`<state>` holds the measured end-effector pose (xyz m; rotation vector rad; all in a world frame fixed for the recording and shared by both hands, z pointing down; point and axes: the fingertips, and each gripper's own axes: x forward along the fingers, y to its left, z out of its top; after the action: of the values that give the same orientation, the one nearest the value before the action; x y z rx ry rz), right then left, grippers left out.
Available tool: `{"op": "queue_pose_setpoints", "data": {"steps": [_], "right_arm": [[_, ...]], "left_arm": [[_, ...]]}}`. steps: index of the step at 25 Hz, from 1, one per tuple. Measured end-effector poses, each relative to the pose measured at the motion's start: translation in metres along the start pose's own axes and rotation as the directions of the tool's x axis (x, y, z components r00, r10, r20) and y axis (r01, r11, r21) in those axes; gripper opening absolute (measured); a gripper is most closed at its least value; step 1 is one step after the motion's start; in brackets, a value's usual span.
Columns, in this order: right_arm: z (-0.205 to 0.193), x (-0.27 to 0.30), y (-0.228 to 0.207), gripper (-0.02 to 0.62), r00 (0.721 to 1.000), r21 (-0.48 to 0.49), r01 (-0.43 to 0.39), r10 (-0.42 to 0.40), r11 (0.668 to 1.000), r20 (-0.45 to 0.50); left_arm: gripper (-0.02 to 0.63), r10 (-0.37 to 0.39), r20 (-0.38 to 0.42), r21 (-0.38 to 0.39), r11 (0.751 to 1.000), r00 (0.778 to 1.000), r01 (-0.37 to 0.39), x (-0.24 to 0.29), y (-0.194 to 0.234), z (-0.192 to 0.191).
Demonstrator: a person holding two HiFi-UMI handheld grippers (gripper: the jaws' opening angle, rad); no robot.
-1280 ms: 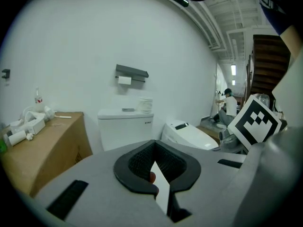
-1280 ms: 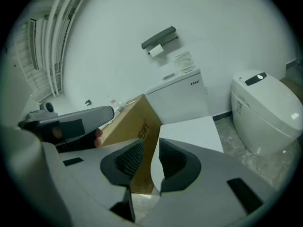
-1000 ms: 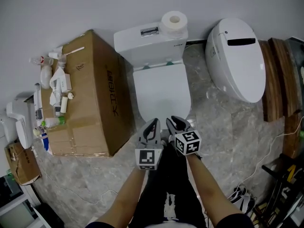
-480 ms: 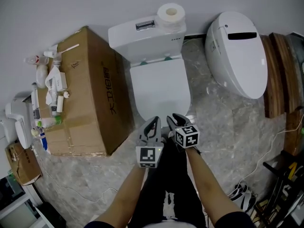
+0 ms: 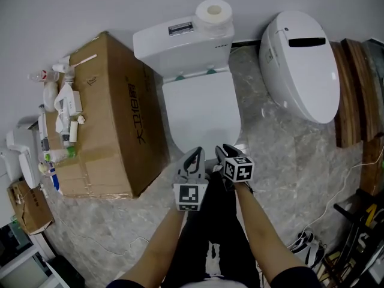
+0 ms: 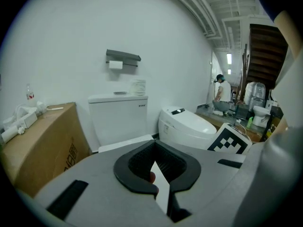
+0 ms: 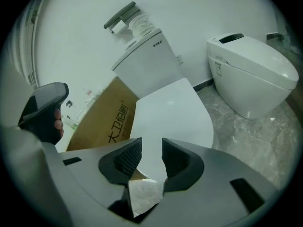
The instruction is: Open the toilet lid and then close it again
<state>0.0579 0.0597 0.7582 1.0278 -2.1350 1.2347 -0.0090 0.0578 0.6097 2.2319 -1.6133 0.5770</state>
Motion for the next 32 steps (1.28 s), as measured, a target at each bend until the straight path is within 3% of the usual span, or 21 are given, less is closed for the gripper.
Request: {"op": "queue_pose_setpoints", "data": {"steps": [16,24,32], "right_arm": [[-0.043,0.02,-0.05,0.101,0.998,0.155,0.061,-0.056,0.986,-0.041],[-0.067,0.031,-0.084,0.118,0.985,0.152,0.163,-0.15,0.975,-0.089],[-0.087,0.041,-0.102,0.124,0.977,0.209,0.199,-0.175,0.958,-0.125]], "left_arm": [[0.002,-0.06,-0.065,0.03,0.998,0.996,0.062,0.019,-0.018,-0.047],[0.002,-0.088,-0.068,0.057,0.994,0.994,0.092,0.032,-0.026,-0.06],[0.002,-0.117,-0.092,0.078,0.989,0.989,0.124,0.039,-0.033,-0.08]]}}
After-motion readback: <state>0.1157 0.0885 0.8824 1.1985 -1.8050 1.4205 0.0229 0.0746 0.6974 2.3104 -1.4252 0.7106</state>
